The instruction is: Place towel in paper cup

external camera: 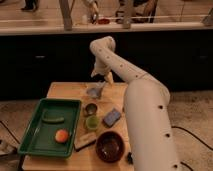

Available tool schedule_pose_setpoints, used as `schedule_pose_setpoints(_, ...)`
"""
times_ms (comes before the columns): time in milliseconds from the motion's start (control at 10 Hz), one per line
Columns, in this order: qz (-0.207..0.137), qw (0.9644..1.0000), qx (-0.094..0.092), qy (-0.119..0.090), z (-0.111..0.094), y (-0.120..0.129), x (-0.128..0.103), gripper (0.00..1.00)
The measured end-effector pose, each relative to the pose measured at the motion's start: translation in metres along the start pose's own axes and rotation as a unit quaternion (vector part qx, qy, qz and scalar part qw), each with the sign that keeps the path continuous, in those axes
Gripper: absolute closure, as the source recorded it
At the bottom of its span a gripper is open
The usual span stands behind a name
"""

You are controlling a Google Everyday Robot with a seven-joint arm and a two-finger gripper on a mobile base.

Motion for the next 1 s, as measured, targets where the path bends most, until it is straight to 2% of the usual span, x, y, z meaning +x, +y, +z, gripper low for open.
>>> schedule_pose_setpoints(1000,-0.003,1.0000,-0.003,0.000,-0.0018,0.0029,0.0022,0.20)
